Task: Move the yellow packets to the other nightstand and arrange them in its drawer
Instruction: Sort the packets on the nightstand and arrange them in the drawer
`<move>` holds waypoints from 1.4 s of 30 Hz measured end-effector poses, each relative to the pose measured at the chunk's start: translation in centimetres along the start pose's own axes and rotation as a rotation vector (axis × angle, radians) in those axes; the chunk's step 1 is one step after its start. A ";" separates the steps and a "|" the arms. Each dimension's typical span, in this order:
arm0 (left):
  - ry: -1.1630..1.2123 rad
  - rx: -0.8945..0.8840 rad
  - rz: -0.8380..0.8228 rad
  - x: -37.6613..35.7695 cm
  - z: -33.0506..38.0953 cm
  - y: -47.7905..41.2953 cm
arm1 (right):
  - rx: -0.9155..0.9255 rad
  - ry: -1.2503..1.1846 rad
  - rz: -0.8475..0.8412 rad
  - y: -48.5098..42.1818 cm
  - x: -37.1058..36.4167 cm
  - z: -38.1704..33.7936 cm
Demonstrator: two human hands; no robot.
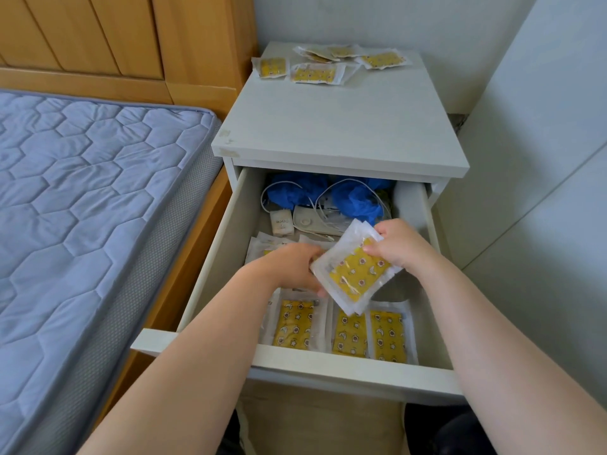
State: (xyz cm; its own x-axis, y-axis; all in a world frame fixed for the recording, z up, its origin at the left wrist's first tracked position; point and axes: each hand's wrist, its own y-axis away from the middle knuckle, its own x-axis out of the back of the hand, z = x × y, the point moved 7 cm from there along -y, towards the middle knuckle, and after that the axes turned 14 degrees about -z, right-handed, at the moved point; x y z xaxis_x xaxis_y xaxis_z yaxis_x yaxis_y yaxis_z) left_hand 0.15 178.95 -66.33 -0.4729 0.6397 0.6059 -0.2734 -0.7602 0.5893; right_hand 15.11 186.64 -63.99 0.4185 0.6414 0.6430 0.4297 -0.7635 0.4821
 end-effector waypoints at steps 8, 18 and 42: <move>-0.312 0.147 -0.207 -3.6 -1.4 -2.6 | -0.156 0.548 -0.499 -0.2 -7.6 1.6; -0.370 0.178 -0.330 -4.1 -1.7 -2.1 | -0.216 0.591 -0.650 0.3 -10.2 2.7; -0.215 0.048 0.311 2.8 2.7 -0.4 | 0.122 0.231 0.087 1.5 -1.7 -2.2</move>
State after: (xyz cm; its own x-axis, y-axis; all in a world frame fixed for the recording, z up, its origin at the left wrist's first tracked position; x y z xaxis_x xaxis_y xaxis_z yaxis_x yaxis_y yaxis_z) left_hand 1.22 181.40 -63.43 -0.3389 0.3918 0.8554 -0.1025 -0.9191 0.3804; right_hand 13.25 184.20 -63.02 0.2707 0.5294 0.8040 0.4989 -0.7914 0.3531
